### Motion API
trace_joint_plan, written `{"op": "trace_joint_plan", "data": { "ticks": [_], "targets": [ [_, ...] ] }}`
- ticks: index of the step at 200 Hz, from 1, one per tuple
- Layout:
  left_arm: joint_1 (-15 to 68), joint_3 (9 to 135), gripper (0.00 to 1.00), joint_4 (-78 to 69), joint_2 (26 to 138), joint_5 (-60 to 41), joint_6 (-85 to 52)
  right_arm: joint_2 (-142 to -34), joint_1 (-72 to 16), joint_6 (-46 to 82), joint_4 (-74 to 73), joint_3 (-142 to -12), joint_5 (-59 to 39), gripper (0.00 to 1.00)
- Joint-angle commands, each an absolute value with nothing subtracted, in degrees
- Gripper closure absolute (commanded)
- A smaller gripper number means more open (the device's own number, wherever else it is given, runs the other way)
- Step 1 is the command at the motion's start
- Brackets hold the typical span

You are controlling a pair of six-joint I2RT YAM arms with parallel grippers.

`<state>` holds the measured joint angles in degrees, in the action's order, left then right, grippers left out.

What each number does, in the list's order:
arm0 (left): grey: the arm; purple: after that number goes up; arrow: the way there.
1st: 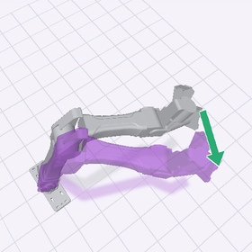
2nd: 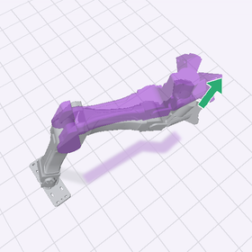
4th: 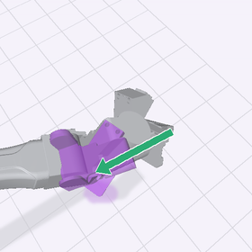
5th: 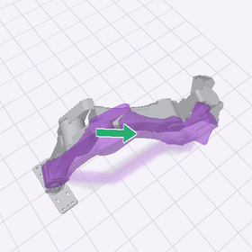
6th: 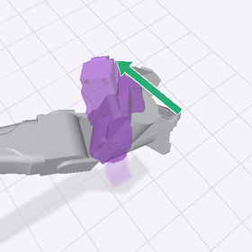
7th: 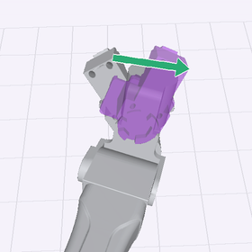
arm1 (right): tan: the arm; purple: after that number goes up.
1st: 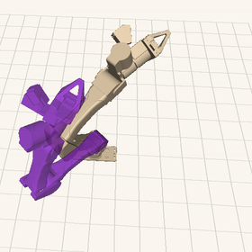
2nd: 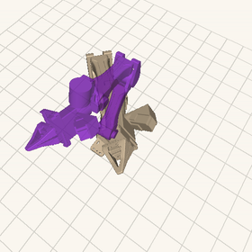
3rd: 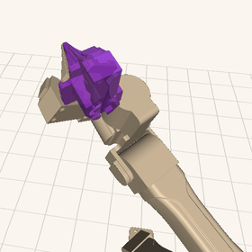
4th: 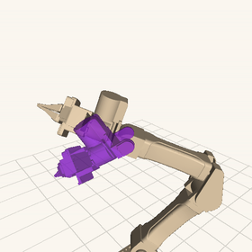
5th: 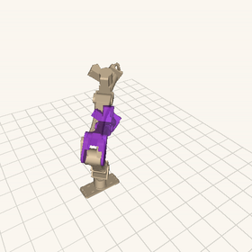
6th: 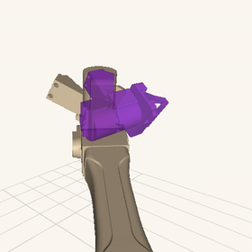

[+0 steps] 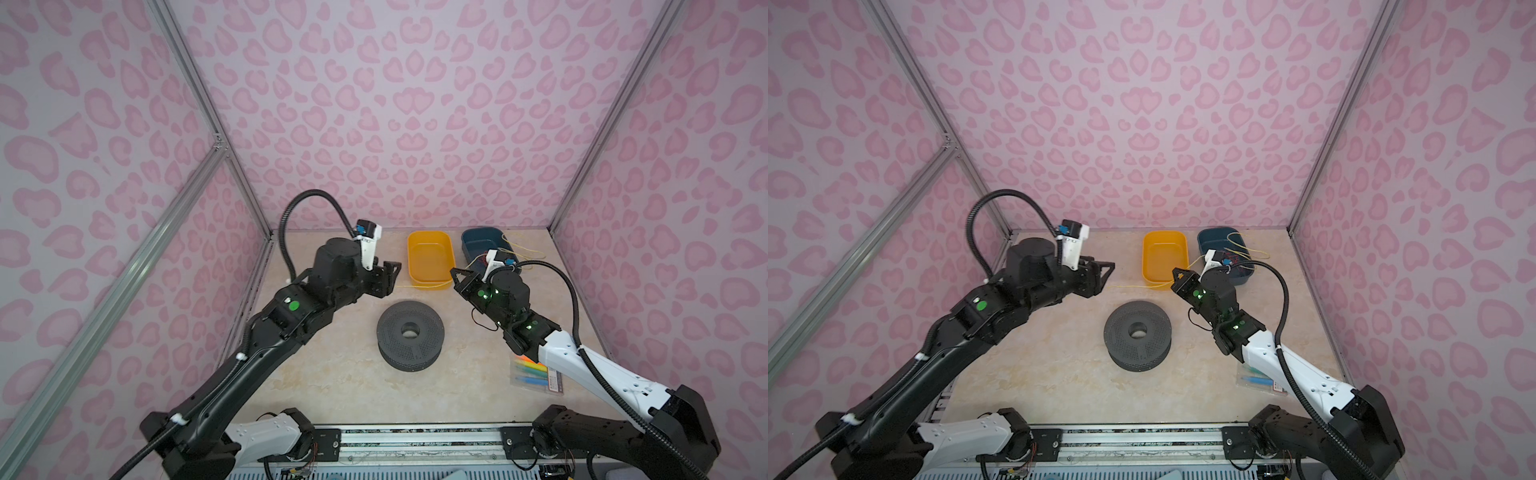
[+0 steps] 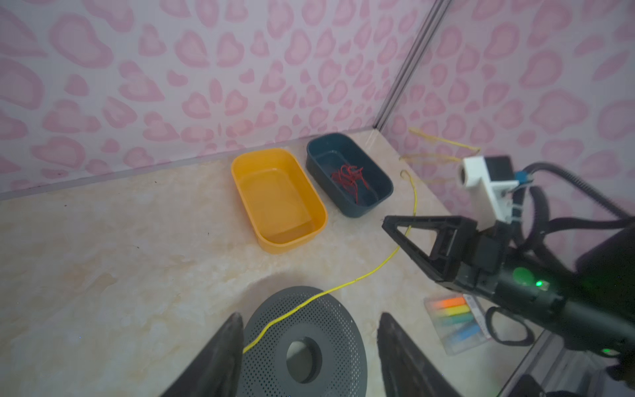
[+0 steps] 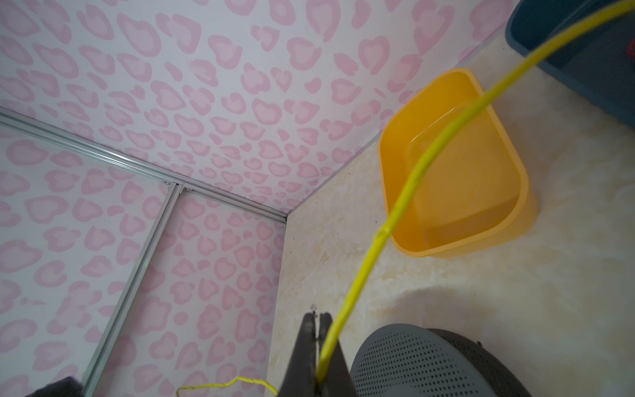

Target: Wrap the cables

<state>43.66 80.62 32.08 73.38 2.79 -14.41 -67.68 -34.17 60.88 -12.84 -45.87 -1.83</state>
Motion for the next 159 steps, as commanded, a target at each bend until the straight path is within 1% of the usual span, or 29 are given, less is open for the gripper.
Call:
{"op": "trace_joint_plan", "data": {
  "ticks": [1, 19, 35, 63, 80, 100, 114, 123, 126, 128, 132, 147, 159],
  "targets": [
    [49.8, 83.0, 0.40, 32.3, 79.7, 4.8, -6.2, -68.0, -34.9, 60.0, -12.8, -46.7, -4.3, 1.00],
    [54.5, 84.6, 0.41, 30.9, 85.0, 11.4, -1.8, -67.9, -35.3, 60.4, -12.1, -46.9, -5.8, 1.00],
    [55.5, 85.0, 0.41, 29.1, 87.7, 14.9, -1.4, -67.7, -35.7, 60.9, -11.9, -46.8, -6.9, 1.00],
    [55.6, 82.9, 0.42, 25.7, 88.6, 15.5, -1.4, -66.8, -36.3, 61.2, -11.6, -46.2, -7.0, 1.00],
    [55.5, 81.7, 0.44, 24.5, 88.9, 18.4, -1.4, -66.8, -36.3, 61.2, -11.6, -46.4, -7.7, 1.00],
    [55.5, 79.8, 0.48, 22.4, 88.6, 18.5, -0.3, -67.4, -36.8, 61.2, -11.7, -46.8, -8.6, 1.00],
    [55.5, 79.3, 0.53, 22.1, 88.8, 19.3, -0.3, -67.8, -37.1, 61.3, -11.8, -47.0, -8.7, 1.00],
    [55.5, 78.8, 0.62, 21.6, 88.9, 20.5, -0.5, -67.8, -37.2, 61.2, -11.8, -47.1, -8.7, 1.00],
    [55.5, 78.7, 0.63, 21.4, 88.7, 20.9, -0.7, -67.9, -37.2, 61.2, -11.8, -47.1, -8.7, 1.00],
    [55.5, 78.6, 0.67, 21.4, 88.7, 21.3, -0.8, -67.9, -37.2, 61.2, -11.8, -47.1, -8.7, 1.00],
    [55.5, 78.3, 0.70, 21.0, 88.4, 21.8, -1.1, -67.9, -37.3, 61.2, -11.7, -47.1, -8.6, 1.00],
    [55.5, 76.6, 0.75, 19.2, 87.1, 22.1, -1.2, -68.0, -37.2, 61.2, -11.7, -46.9, -8.5, 1.00],
    [55.5, 74.6, 0.82, 18.1, 86.4, 22.2, -0.8, -68.2, -37.3, 61.3, -11.8, -46.7, -8.8, 1.00]
  ]
}}
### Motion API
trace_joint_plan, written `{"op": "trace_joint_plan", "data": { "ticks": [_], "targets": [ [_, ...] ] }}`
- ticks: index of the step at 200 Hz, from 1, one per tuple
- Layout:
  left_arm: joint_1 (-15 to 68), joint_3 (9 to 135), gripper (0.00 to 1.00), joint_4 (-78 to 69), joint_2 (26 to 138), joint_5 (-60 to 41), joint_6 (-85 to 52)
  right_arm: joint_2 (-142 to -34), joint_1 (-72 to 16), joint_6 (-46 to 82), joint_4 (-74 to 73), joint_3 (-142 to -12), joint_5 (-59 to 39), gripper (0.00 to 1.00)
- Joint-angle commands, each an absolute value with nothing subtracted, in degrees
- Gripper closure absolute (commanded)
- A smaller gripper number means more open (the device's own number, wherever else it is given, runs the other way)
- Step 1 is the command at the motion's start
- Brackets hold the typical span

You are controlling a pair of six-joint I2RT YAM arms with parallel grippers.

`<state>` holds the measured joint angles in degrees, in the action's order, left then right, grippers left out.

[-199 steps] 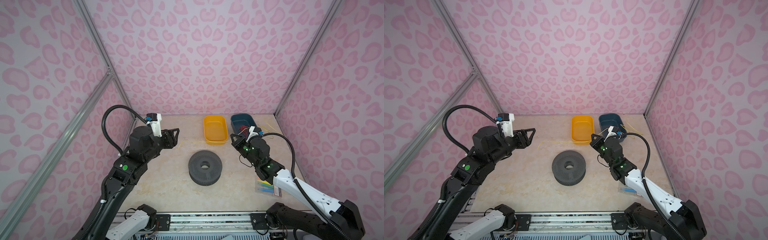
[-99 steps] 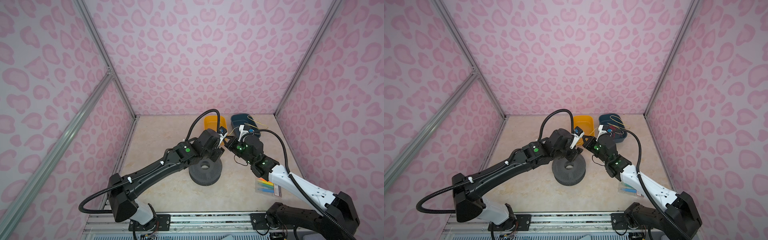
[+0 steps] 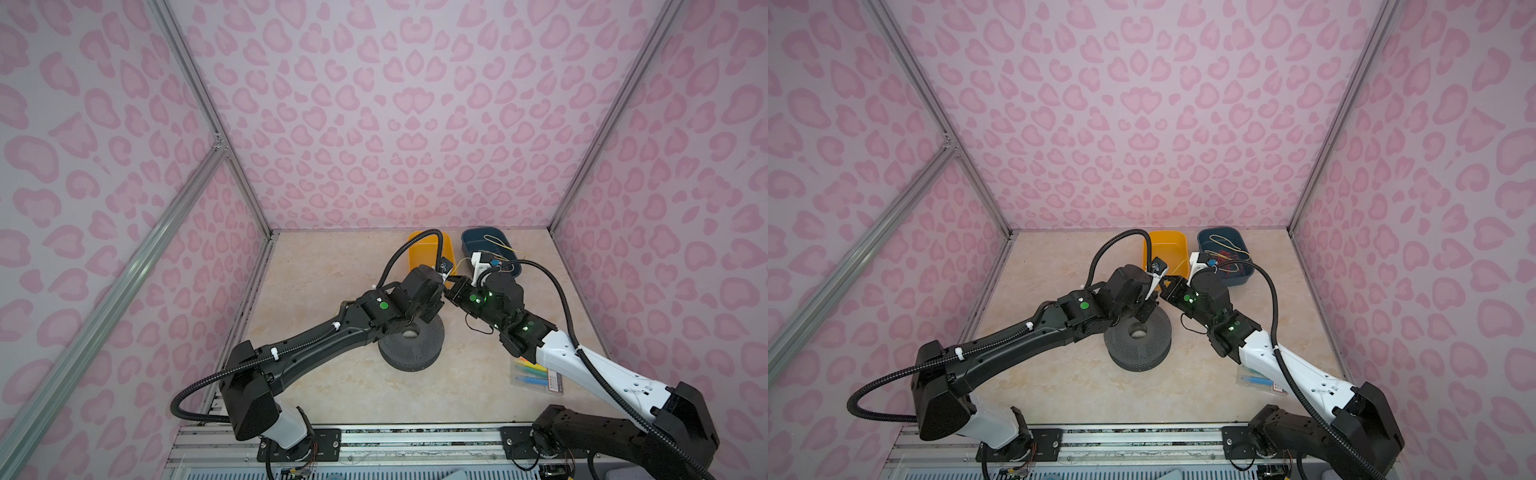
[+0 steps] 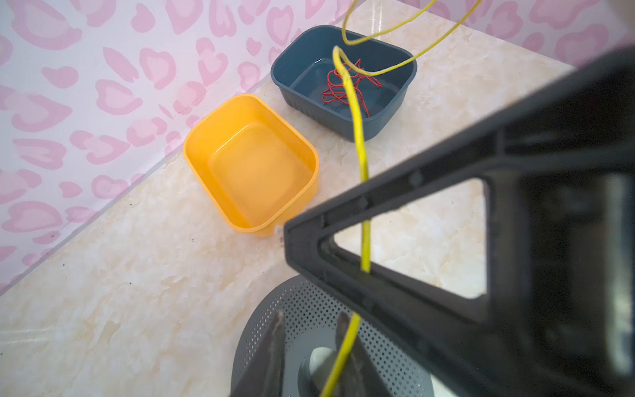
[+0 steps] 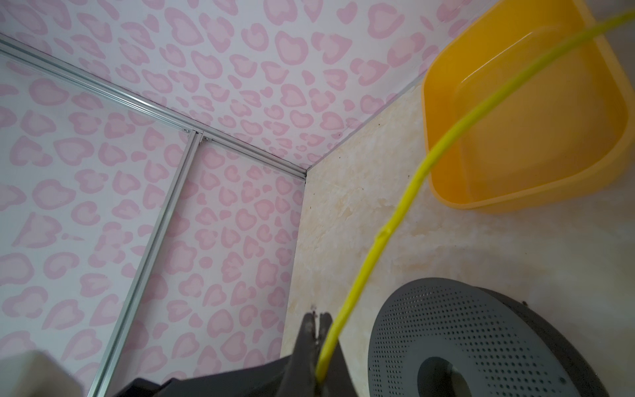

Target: Wrap the cables

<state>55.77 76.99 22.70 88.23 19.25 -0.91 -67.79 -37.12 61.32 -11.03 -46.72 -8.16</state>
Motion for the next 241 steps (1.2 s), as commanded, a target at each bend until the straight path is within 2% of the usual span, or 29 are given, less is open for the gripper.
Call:
{"op": "trace_joint_plan", "data": {
  "ticks": [1, 32, 64, 71, 78, 85, 90, 100, 121, 158, 183, 208, 241],
  "targets": [
    [55.5, 74.6, 0.82, 18.1, 86.4, 22.3, -0.8, -68.2, -37.3, 61.3, -11.9, -46.7, -8.9, 1.00],
    [55.5, 72.5, 0.96, 17.0, 85.4, 25.1, 0.0, -68.3, -37.3, 61.2, -11.7, -46.9, -8.9, 1.00],
    [55.5, 71.3, 0.97, 16.4, 84.1, 25.4, 0.1, -68.6, -37.2, 60.8, -11.9, -47.3, -8.7, 1.00],
    [55.5, 71.0, 0.96, 16.3, 83.9, 25.9, 0.2, -68.3, -36.8, 60.4, -11.9, -47.4, -8.7, 0.90],
    [55.5, 70.6, 0.96, 16.2, 83.6, 26.1, 0.3, -67.9, -36.1, 59.8, -11.5, -47.5, -9.0, 0.72],
    [55.5, 70.1, 0.97, 16.2, 83.3, 26.3, 0.3, -67.2, -35.1, 59.2, -10.5, -47.7, -9.4, 0.60],
    [55.5, 69.9, 0.97, 16.2, 83.0, 26.5, 0.3, -66.6, -34.6, 58.9, -9.8, -47.9, -9.6, 0.54],
    [55.5, 69.2, 0.97, 16.2, 82.2, 26.4, 0.2, -64.9, -32.7, 57.7, -7.1, -47.8, -9.7, 0.44],
    [55.4, 67.9, 0.97, 16.4, 80.6, 25.9, -0.5, -60.9, -27.6, 56.6, -2.3, -46.2, -11.0, 0.34],
    [55.2, 69.0, 0.96, 19.7, 79.6, 25.8, -1.1, -53.2, -16.7, 55.2, 3.1, -42.7, -18.2, 0.32],
    [55.1, 69.7, 0.96, 21.7, 79.3, 25.6, -1.0, -49.6, -12.9, 47.6, 11.2, -46.0, -18.9, 0.33],
    [55.1, 70.3, 0.96, 23.1, 78.7, 24.6, -1.2, -51.3, -11.7, 36.5, 20.4, -52.6, -14.5, 0.38],
    [55.1, 71.8, 0.96, 27.0, 78.3, 22.9, -0.7, -56.4, -12.0, 24.4, 27.6, -60.0, -13.1, 0.37]
  ]
}}
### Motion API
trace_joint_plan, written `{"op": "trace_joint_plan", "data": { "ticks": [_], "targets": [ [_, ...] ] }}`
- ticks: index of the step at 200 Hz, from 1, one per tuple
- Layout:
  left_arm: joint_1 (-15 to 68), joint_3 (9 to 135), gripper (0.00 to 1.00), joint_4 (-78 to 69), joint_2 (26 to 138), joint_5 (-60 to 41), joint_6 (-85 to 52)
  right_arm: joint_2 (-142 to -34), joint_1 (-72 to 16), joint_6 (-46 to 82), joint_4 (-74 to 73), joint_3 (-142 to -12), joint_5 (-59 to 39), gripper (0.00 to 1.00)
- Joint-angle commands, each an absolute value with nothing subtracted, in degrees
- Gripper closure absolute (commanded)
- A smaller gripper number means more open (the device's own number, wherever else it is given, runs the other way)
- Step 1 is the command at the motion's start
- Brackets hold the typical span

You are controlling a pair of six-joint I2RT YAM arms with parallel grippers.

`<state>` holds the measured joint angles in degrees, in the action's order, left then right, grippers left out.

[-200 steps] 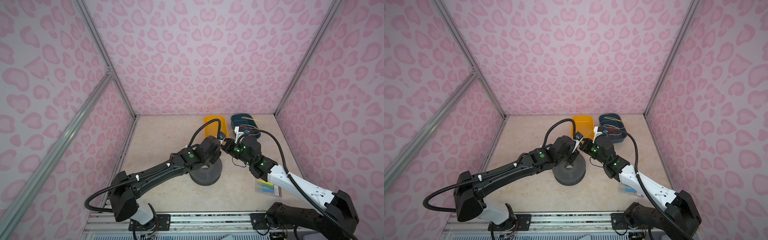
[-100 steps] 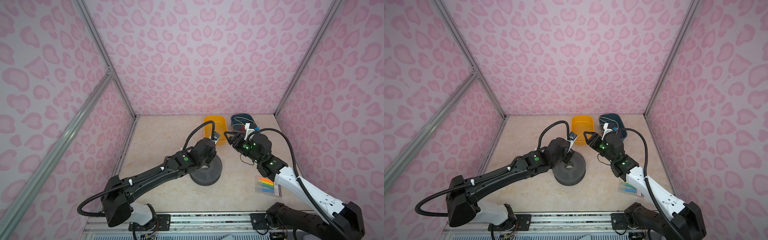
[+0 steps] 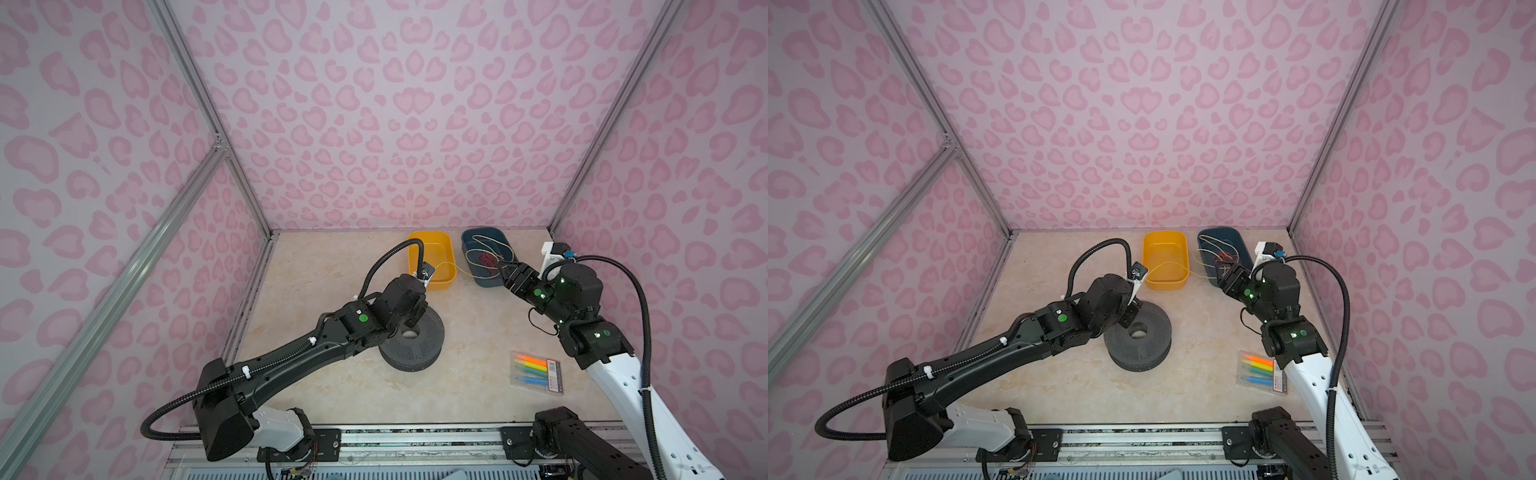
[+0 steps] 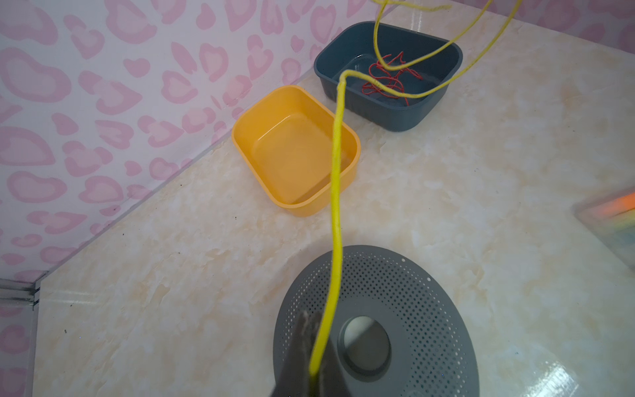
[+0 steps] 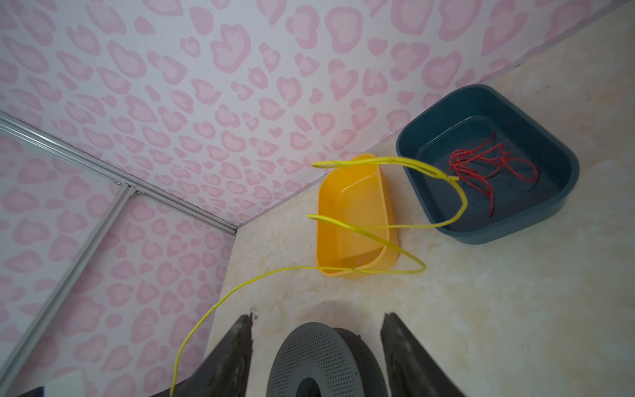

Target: Wrap the cables

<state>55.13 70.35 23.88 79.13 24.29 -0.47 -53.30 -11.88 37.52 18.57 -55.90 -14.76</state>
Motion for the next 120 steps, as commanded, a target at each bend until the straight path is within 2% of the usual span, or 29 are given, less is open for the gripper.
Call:
{"op": "trace_joint_plan", "data": {
  "ticks": [1, 26, 68, 99, 120],
  "targets": [
    [55.1, 71.9, 0.96, 27.1, 78.3, 22.9, -0.7, -56.6, -12.0, 24.1, 27.8, -60.3, -13.1, 0.37],
    [55.1, 73.5, 0.96, 31.3, 78.7, 23.4, 1.0, -59.2, -14.3, 18.5, 29.2, -63.8, -12.0, 0.33],
    [55.1, 75.0, 0.97, 36.1, 79.3, 23.1, 3.5, -64.1, -18.6, 10.5, 34.2, -68.8, -8.5, 0.32],
    [55.1, 75.5, 0.97, 37.3, 79.1, 22.4, 4.1, -66.8, -21.6, 7.2, 36.4, -69.9, -2.8, 0.31],
    [55.1, 75.6, 0.96, 37.6, 78.6, 21.5, 4.3, -67.8, -22.6, 7.0, 36.1, -69.1, -3.1, 0.31]
  ]
}}
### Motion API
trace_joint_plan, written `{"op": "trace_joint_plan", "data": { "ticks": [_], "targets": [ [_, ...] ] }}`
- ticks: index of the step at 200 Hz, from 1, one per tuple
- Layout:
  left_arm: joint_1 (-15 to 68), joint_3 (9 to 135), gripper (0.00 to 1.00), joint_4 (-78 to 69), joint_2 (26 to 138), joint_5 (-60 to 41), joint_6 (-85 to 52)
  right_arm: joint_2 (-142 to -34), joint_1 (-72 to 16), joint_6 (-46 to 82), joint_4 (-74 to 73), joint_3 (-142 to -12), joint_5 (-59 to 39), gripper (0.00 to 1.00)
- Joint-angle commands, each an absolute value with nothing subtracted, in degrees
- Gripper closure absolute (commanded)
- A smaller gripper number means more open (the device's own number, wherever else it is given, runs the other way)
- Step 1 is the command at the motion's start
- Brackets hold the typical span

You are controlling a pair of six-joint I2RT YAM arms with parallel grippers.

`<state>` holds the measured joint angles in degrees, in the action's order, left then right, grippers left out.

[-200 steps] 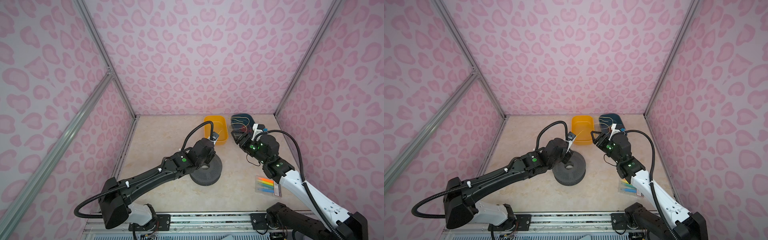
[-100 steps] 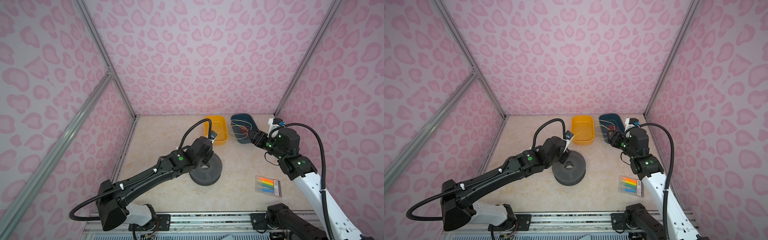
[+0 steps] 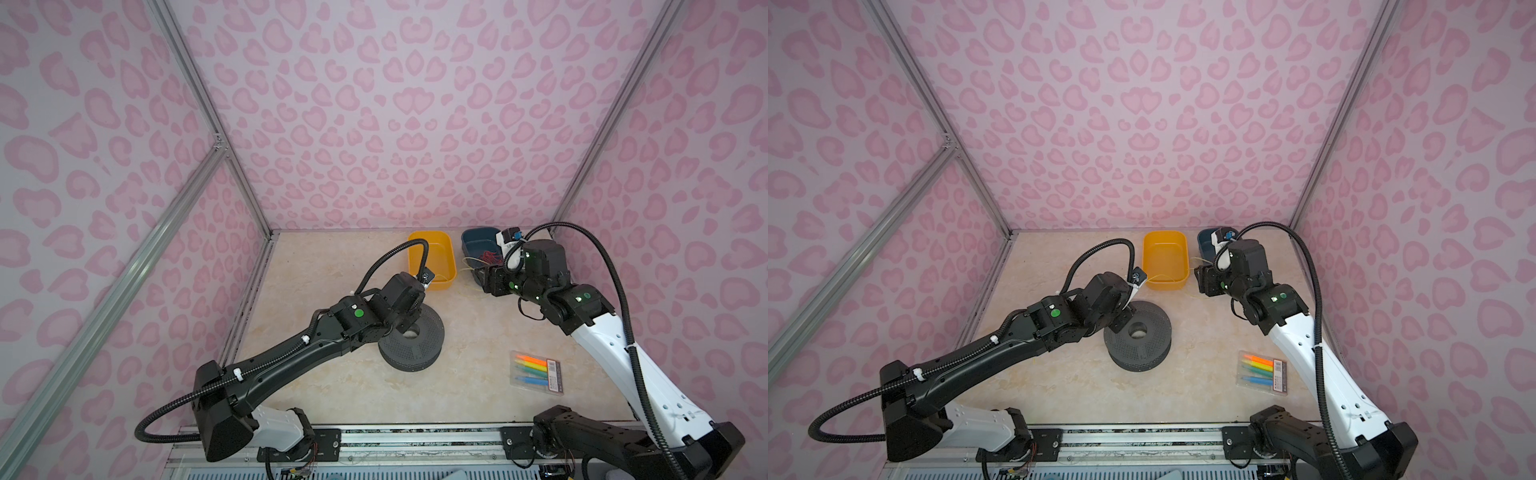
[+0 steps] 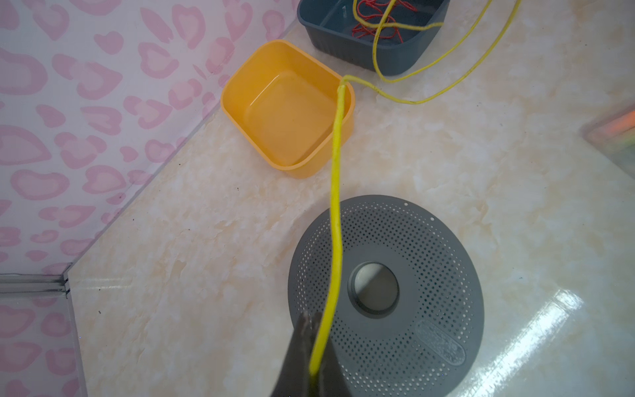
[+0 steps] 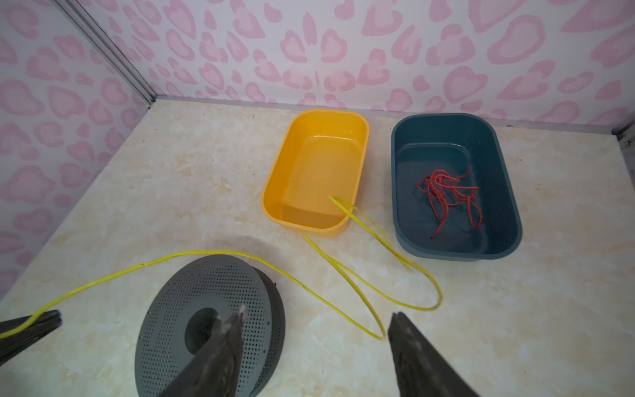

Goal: Wrap the cables
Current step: 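Raise the right gripper toward the teal tub while the left holds the wire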

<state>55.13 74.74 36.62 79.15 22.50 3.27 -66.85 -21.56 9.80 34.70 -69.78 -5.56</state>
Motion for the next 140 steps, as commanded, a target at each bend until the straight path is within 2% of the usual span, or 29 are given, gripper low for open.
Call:
{"op": "trace_joint_plan", "data": {
  "ticks": [1, 35, 62, 120, 140],
  "targets": [
    [55.1, 75.6, 0.96, 37.5, 78.5, 21.5, 4.4, -67.9, -22.6, 7.0, 36.0, -68.9, -3.1, 0.31],
    [55.1, 75.8, 0.96, 38.0, 78.0, 20.9, 5.0, -70.3, -22.8, 6.9, 34.7, -68.6, -2.3, 0.33],
    [55.1, 75.9, 0.96, 38.4, 77.6, 20.5, 5.4, -72.2, -22.7, 7.3, 33.6, -69.2, 3.4, 0.35],
    [55.1, 76.2, 0.96, 38.8, 76.7, 19.6, 5.9, -74.9, -22.5, 6.2, 33.0, -69.8, 2.6, 0.49],
    [55.1, 76.2, 0.97, 38.8, 76.4, 19.7, 6.0, -75.0, -22.3, 6.2, 33.0, -69.3, 2.1, 0.50]
  ]
}}
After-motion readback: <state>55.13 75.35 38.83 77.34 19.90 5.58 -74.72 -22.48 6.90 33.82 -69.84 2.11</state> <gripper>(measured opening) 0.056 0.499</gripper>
